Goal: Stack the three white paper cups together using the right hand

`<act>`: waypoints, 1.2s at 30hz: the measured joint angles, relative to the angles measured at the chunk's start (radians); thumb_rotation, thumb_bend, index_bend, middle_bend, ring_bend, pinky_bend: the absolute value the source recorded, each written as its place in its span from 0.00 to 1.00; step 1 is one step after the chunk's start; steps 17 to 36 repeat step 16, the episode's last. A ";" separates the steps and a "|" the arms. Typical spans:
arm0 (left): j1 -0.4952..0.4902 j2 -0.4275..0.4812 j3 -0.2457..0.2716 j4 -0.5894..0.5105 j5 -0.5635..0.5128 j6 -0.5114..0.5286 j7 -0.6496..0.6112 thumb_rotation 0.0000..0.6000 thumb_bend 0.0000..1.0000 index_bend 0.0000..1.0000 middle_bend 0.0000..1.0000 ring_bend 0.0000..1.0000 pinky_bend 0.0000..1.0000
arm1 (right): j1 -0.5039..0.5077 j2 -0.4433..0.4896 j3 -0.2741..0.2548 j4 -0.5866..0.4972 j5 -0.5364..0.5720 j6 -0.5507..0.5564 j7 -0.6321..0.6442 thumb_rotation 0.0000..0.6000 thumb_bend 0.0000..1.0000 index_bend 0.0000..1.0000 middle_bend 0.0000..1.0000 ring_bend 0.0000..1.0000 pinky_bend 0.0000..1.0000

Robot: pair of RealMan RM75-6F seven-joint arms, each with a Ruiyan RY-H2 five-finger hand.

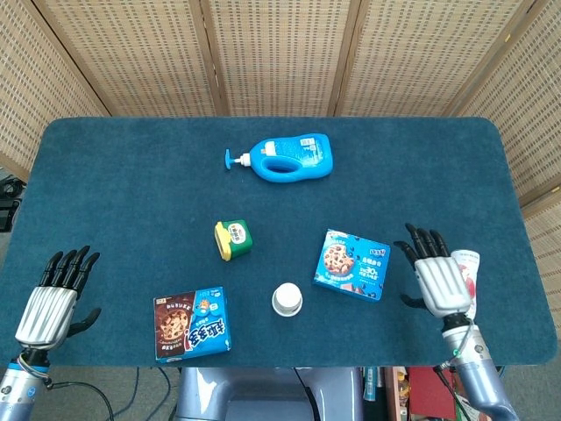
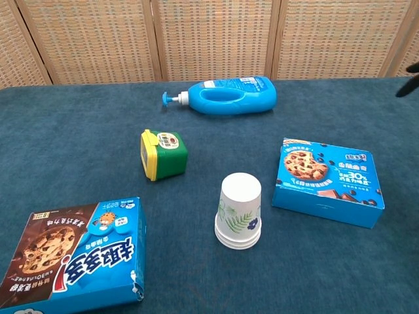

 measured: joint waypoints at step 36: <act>0.005 -0.019 -0.015 0.027 0.000 0.025 -0.016 1.00 0.26 0.00 0.00 0.00 0.00 | -0.232 -0.033 -0.057 0.209 -0.182 0.138 0.202 1.00 0.10 0.21 0.00 0.00 0.07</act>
